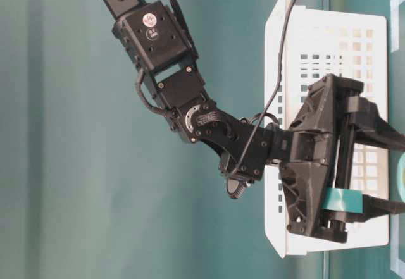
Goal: Put the tape into the white basket.
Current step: 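Close the right gripper on the tape roll and lift it, then carry the tape roll over the white basket with the right gripper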
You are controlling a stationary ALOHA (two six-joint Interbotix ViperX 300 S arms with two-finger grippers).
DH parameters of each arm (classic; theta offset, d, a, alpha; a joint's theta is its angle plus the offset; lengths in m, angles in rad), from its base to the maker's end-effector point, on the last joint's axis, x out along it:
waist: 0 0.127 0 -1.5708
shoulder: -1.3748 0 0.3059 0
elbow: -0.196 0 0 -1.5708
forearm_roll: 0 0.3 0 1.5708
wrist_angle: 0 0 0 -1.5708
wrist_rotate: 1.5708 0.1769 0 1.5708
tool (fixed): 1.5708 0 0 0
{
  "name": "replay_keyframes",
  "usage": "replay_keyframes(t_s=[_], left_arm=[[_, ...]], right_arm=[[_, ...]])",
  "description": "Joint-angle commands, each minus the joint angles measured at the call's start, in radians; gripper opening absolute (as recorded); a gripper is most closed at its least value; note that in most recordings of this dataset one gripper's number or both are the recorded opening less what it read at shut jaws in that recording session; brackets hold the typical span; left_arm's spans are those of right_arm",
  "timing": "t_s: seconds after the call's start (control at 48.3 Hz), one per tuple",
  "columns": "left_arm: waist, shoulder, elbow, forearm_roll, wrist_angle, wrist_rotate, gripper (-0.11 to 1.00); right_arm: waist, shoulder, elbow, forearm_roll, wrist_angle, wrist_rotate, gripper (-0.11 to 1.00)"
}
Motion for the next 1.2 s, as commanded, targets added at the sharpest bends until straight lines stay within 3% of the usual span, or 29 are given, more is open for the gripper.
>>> replay_keyframes(t_s=[0.0,0.497,0.931,1.179], left_arm=[[0.005,0.006,-0.011,-0.002,-0.005,-0.002,0.76],[0.015,0.006,-0.015,-0.002,-0.005,-0.002,0.76],[0.035,0.006,-0.009,-0.002,-0.005,0.0,0.76],[0.035,0.006,-0.009,-0.002,-0.005,0.0,0.76]], right_arm=[[-0.002,-0.014,-0.011,0.005,-0.006,0.006,0.68],[0.003,-0.137,-0.025,0.002,0.002,0.006,0.68],[0.008,-0.178,-0.13,0.005,0.097,-0.006,0.68],[0.011,-0.189,-0.219,0.005,0.245,-0.049,0.68]])
